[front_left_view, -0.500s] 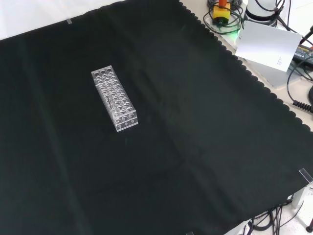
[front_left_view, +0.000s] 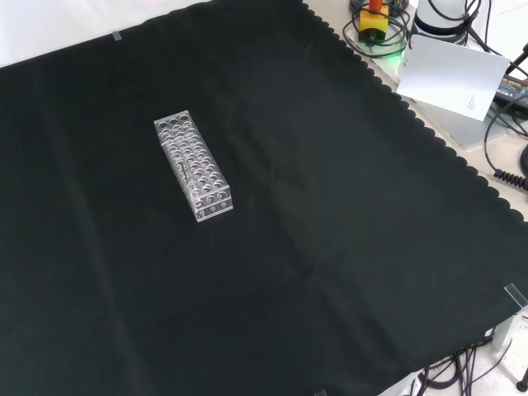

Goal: Pick up the test tube.

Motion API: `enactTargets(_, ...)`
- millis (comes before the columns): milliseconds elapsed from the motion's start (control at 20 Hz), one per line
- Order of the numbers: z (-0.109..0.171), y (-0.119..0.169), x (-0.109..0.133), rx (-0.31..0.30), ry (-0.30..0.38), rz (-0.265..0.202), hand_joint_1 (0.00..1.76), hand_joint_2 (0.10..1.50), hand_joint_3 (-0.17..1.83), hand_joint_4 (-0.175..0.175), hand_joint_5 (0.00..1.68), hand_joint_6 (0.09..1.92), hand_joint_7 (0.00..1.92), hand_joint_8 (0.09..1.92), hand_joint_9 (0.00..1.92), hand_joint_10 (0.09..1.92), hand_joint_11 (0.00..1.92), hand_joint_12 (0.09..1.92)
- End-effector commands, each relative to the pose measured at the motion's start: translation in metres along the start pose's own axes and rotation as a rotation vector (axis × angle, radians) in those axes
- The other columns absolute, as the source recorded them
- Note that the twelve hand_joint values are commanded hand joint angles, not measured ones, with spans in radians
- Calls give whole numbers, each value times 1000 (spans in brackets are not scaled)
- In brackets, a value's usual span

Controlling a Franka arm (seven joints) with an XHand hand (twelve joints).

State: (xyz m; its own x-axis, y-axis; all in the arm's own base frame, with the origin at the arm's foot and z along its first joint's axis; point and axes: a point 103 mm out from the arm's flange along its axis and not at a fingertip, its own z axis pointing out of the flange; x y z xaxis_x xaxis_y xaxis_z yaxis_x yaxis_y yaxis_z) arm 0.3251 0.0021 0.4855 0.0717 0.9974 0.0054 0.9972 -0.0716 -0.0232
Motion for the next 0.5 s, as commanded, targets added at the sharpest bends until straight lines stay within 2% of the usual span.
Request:
enactTargets(50,13,24,5,-25,57,-60,680,1026,-147,-51,140,87,16,741,24,927,0,1543)
enactTargets(200,18,45,11,-15,80,-83,745,1026,-169,-71,216,87,87,842,94,980,13,1606)
enactTargets(500,36,91,21,40,95,-113,910,1012,-175,-115,365,102,241,899,243,956,127,1575)
